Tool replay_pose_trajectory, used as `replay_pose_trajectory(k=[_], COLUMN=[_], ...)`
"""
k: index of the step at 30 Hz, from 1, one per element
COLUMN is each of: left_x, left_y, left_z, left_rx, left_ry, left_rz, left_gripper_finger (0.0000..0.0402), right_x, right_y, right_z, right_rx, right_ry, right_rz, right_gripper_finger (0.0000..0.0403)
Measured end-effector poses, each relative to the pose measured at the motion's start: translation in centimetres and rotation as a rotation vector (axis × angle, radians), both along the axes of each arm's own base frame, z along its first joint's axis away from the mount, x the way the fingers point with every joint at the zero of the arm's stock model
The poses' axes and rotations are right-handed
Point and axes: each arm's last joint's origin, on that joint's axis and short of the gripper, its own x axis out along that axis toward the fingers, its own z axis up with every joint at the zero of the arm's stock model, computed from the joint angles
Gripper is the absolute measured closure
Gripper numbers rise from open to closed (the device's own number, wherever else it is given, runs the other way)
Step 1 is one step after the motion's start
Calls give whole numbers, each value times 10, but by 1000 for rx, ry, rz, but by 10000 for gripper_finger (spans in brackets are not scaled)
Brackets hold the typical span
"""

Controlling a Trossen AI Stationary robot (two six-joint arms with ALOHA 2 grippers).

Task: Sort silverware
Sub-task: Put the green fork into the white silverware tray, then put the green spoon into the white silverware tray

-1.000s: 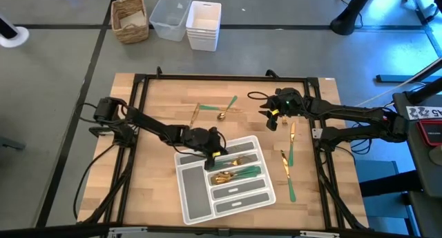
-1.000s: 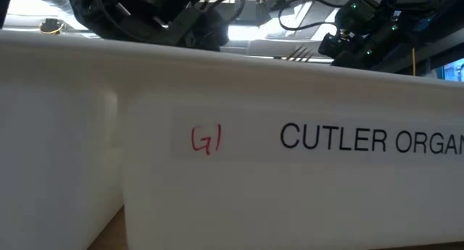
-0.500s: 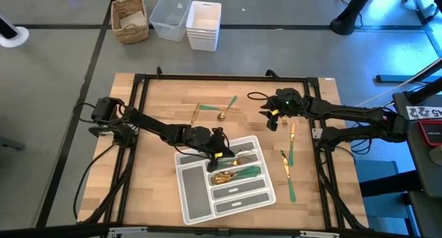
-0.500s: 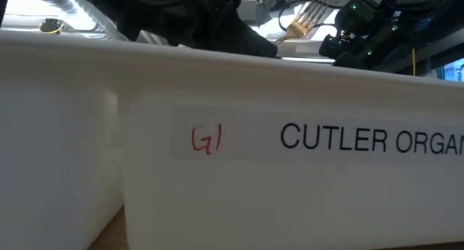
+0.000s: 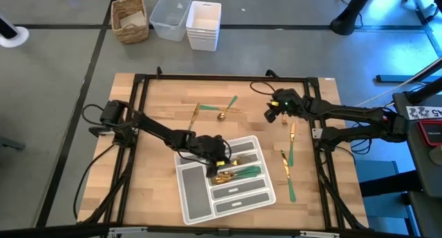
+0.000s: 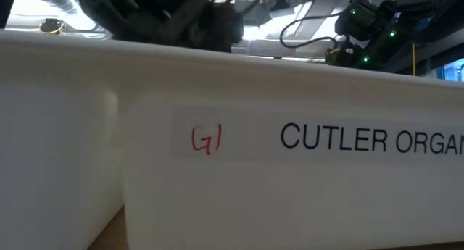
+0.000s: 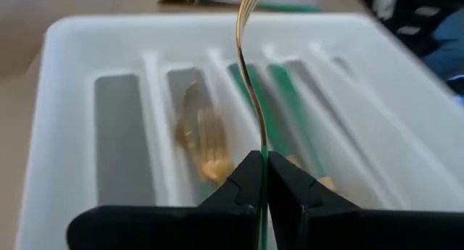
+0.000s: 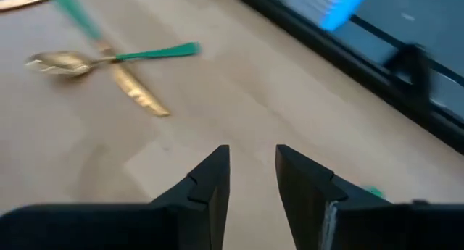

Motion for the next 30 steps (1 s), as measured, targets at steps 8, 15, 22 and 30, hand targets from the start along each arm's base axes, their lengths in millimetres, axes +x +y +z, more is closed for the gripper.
replay_pose_trajectory(k=[8, 15, 22, 30], left_x=[-1, -2, -2, -4], left_y=[4, 2, 4, 16], left_z=[-10, -12, -6, 15], left_rx=[14, 17, 10, 5], left_ry=[56, 71, 56, 1], left_rz=[14, 9, 16, 48], left_gripper_finger=[378, 351, 336, 348], right_x=[-14, -25, -33, -29], right_y=[0, -17, -25, -24], right_z=[-9, -26, -56, -69], right_rx=[55, 91, 191, 287], right_ry=[76, 114, 157, 162], right_rz=[-239, -372, -416, -390], right_gripper_finger=[288, 288, 288, 288])
